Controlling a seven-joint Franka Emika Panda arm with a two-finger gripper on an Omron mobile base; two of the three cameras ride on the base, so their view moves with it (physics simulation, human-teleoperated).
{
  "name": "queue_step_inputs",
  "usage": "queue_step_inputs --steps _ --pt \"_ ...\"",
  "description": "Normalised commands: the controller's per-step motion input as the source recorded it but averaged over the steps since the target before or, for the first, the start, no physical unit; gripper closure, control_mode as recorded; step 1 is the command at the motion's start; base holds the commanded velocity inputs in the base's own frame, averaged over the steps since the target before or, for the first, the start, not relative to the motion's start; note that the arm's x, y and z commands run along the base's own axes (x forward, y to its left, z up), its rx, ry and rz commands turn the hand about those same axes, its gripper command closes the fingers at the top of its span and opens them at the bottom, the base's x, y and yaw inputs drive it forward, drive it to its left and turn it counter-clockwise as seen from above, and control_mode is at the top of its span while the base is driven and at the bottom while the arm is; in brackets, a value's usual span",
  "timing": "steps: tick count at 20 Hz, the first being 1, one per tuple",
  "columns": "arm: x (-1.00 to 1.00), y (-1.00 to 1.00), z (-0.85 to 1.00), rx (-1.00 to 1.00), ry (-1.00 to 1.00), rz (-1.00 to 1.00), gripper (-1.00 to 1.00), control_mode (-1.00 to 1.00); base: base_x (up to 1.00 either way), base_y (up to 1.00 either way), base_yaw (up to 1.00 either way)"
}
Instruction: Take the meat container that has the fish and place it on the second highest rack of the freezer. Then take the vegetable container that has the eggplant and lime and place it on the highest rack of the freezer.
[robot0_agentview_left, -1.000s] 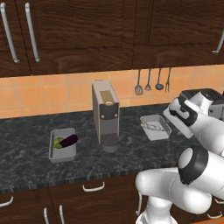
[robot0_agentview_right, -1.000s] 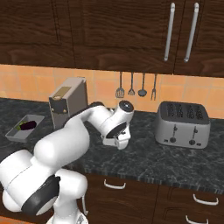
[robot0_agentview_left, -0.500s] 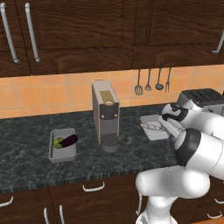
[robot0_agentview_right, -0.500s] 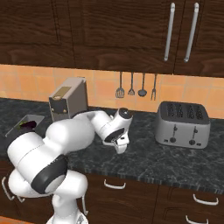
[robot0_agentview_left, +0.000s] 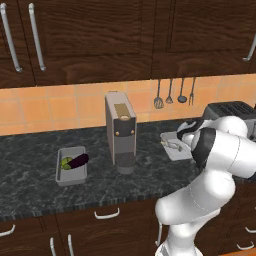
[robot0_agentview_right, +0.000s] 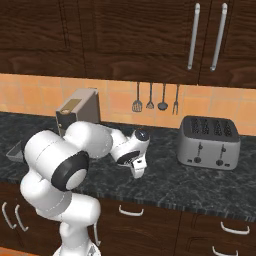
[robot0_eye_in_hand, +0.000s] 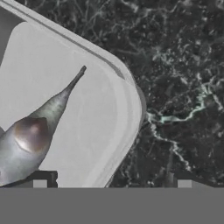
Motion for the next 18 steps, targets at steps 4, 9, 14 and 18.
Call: queue_step_inputs --steps 4,9,14,18 --pt "0.13 0.0 -0.24 0.0 0.08 0.0 -1.0 -1.0 0.0 0.0 0.0" --pt "0.05 0.01 -0.17 0.0 0.06 0.0 1.0 -1.0 0.0 0.0 0.0" --pt "0.0 0.01 0.0 0.0 0.01 0.0 1.0 -1.0 0.0 0.0 0.0" --pt "-0.04 0.01 0.06 0.0 0.0 0.0 1.0 -1.0 0.0 0.0 0.0"
